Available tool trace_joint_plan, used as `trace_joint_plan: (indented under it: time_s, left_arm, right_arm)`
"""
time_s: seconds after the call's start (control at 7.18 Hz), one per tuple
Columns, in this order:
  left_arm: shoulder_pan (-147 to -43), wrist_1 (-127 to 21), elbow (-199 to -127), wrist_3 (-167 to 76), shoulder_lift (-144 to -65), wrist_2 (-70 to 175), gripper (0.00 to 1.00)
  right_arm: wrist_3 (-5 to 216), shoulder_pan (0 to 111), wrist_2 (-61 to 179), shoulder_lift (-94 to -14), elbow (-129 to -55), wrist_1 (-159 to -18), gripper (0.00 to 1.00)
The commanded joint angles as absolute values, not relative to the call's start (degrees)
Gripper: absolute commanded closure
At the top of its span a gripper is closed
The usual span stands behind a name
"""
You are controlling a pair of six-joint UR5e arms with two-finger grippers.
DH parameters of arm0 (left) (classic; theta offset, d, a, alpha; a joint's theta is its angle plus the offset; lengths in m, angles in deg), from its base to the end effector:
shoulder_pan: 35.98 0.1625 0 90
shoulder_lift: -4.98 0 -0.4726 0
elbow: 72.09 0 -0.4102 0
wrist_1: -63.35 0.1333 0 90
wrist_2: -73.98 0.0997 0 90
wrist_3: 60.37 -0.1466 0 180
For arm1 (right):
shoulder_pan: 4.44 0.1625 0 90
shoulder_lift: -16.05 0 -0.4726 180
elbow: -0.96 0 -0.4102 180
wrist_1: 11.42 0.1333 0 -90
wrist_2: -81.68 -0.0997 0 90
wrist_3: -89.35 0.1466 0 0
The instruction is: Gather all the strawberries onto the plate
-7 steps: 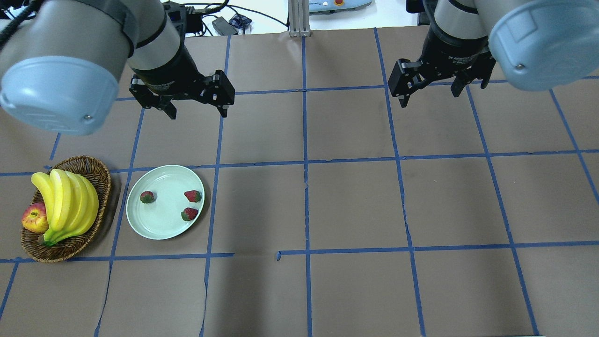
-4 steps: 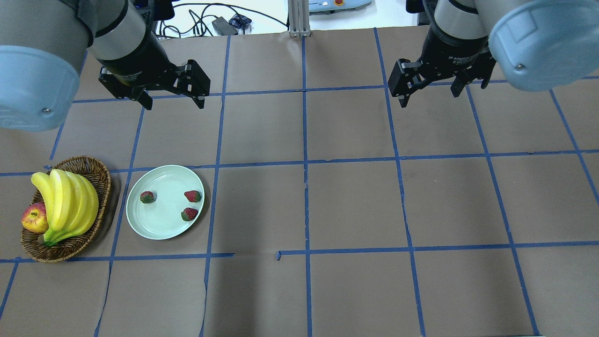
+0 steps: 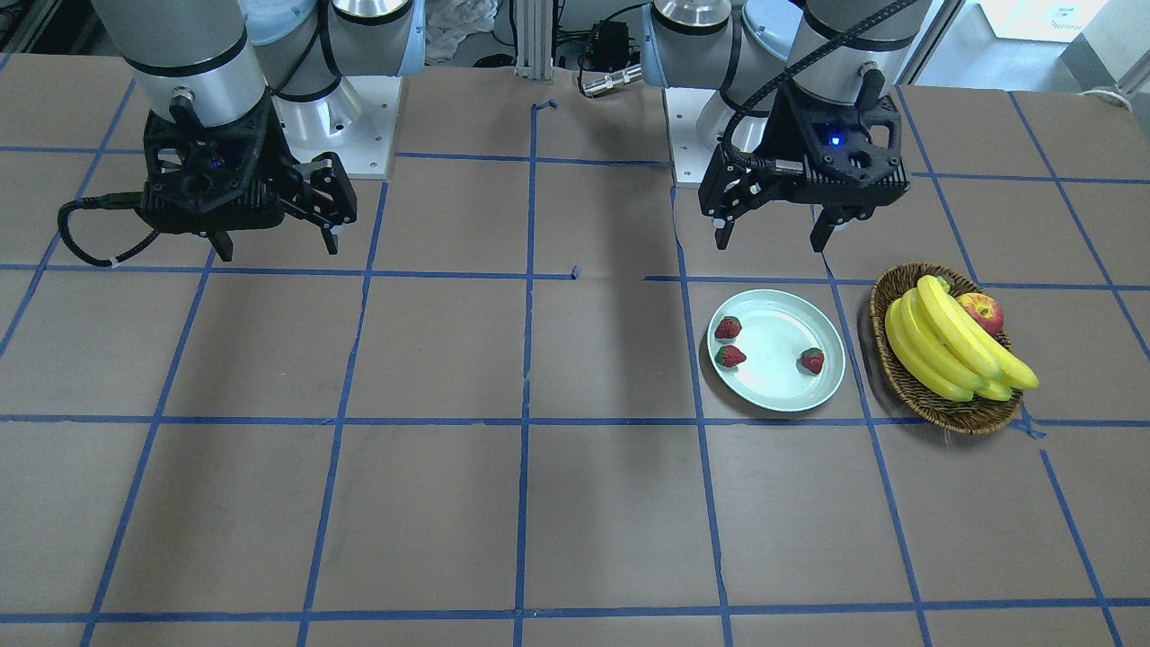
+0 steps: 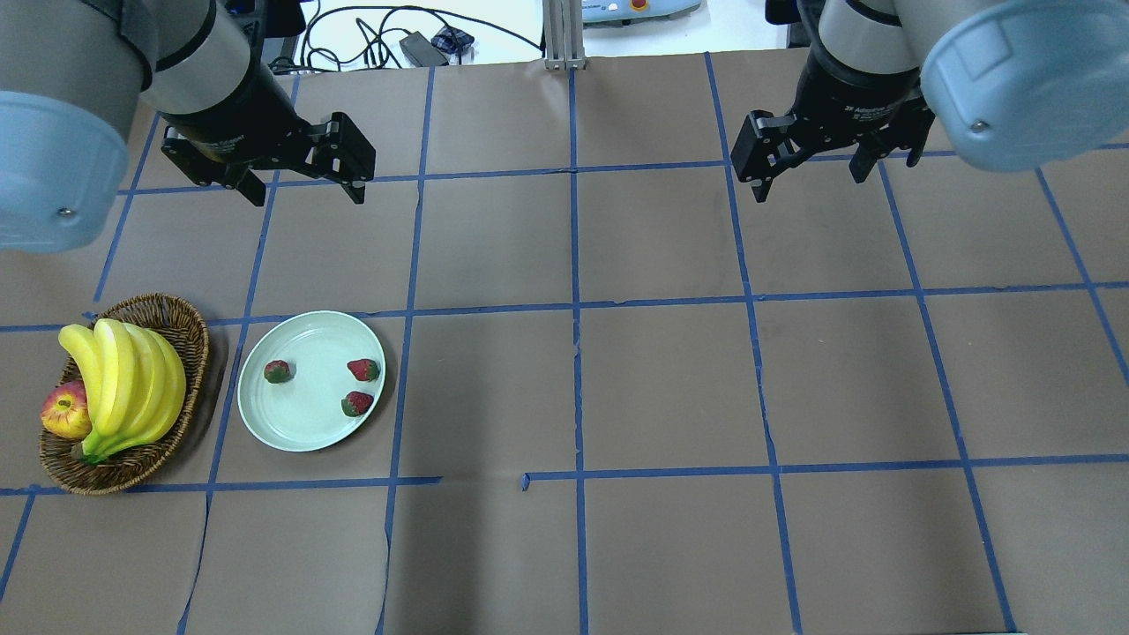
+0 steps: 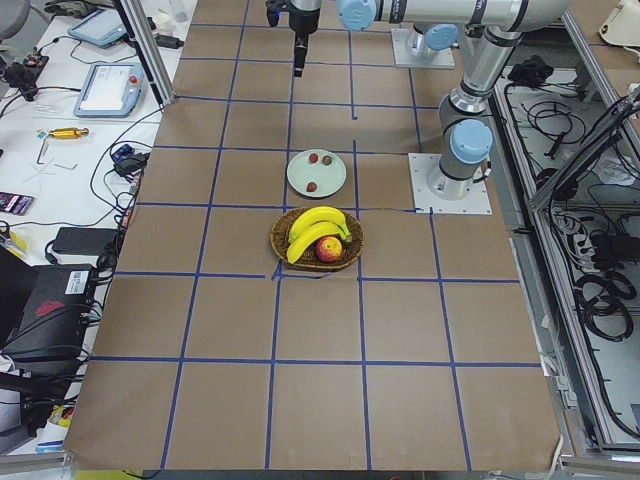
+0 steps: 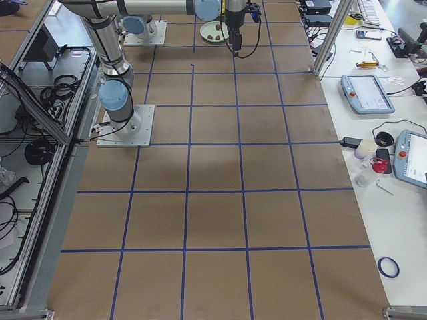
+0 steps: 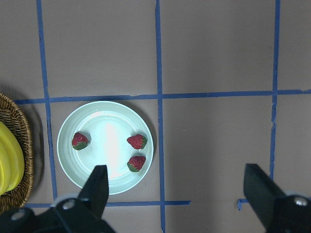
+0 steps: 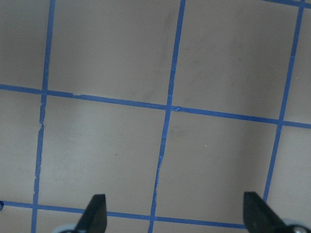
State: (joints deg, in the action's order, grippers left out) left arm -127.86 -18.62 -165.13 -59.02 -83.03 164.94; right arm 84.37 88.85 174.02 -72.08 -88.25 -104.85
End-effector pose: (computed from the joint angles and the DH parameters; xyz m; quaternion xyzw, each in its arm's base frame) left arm -0.1475 -0.5059 0.4939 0.0041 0.9981 -0.0611 0.0066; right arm 0.1576 -0.5230 0.4849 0.0717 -0.9970 0.0202 0.0207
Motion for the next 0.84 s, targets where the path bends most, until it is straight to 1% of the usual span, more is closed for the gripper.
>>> trace_joint_plan:
  time_s: [0.0,0.7]
  left_arm:
    - [-127.74,-18.82,-165.16,-58.96,-83.0,164.94,0.0]
    - [-127.91,-18.82,-165.16,-59.05,-83.0,164.94,0.0]
  right_arm:
    - [84.34,88.73,172.56,-72.81,-87.81,-102.22,0.0]
    - [87.33,88.81,172.21,-72.81,-88.07,-102.82,0.0]
